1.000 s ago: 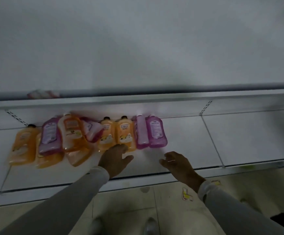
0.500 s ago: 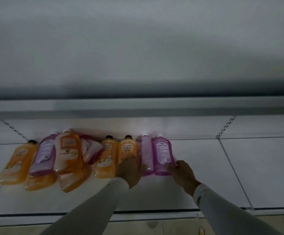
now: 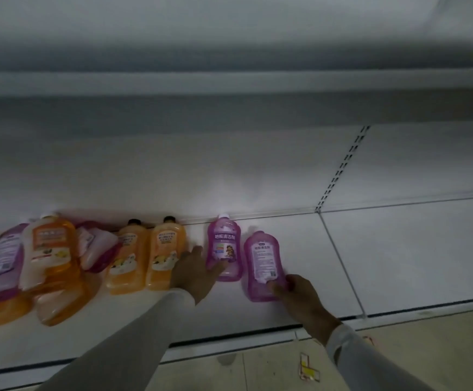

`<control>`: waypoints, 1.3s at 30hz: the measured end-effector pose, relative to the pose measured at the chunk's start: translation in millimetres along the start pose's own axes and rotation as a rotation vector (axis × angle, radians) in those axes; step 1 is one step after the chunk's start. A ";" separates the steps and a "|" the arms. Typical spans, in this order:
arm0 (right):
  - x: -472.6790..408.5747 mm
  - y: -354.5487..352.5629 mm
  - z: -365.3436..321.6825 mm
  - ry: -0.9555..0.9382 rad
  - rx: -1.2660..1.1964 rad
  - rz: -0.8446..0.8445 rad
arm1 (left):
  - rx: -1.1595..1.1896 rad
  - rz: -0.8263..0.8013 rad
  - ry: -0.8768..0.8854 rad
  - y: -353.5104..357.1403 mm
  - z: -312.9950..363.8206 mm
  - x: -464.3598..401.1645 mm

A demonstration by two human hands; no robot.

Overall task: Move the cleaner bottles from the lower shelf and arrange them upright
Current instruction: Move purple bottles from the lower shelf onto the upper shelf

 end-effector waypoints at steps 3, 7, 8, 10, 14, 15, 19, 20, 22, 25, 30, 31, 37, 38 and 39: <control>3.6 -7.9 11.7 -0.042 -0.065 0.008 | 0.095 -0.019 -0.049 8.8 4.2 -12.1; 7.3 -13.7 19.9 -0.058 -0.103 0.016 | 0.200 -0.061 -0.030 22.3 -2.3 -17.7; 8.2 -16.0 22.7 -0.047 -0.089 0.022 | 0.225 -0.075 -0.035 23.9 -3.0 -12.2; 12.4 -20.5 27.4 -0.027 -0.059 0.020 | 0.247 -0.104 -0.033 29.1 -7.8 3.3; 31.5 -34.7 24.1 -0.003 0.061 0.109 | 0.268 -0.191 -0.067 41.2 -26.2 35.2; 35.0 -39.3 21.3 -0.004 0.102 0.166 | 0.277 -0.201 -0.062 42.2 -29.1 39.0; 44.2 -36.7 12.4 -0.052 0.323 0.343 | 0.307 -0.208 -0.052 39.0 -29.2 47.4; 51.2 -29.7 6.5 -0.099 0.356 0.337 | 0.307 -0.209 -0.050 38.0 -27.5 48.7; 60.4 -12.0 -1.3 -0.181 0.374 0.277 | 0.318 -0.211 -0.048 36.4 -26.8 48.8; 61.1 8.5 -5.1 -0.293 0.278 0.218 | 0.357 -0.208 -0.065 33.4 -27.4 46.8; 38.5 6.4 -9.4 -0.120 0.145 0.168 | 0.354 -0.148 -0.063 22.0 -22.6 26.3; 32.2 4.2 -10.4 -0.069 0.154 0.140 | 0.346 -0.139 -0.073 20.0 -22.0 20.4; -2.5 0.7 -23.5 0.072 0.009 0.003 | 0.439 -0.175 -0.138 18.2 -13.2 -7.0; -6.9 2.1 -25.3 0.067 0.016 -0.023 | 0.464 -0.198 -0.154 18.9 -12.2 -8.1; -9.5 3.2 -27.6 0.063 0.012 -0.050 | 0.492 -0.221 -0.170 19.8 -12.5 -8.4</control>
Point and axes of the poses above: each hand's wrist, its own x-axis away from the middle knuckle, its own y-axis out of the palm, z = x × y, the point moved 2 cm from there along -x, towards the middle knuckle, and after that the axes turned 15 degrees about -z, right-handed, at the moved point
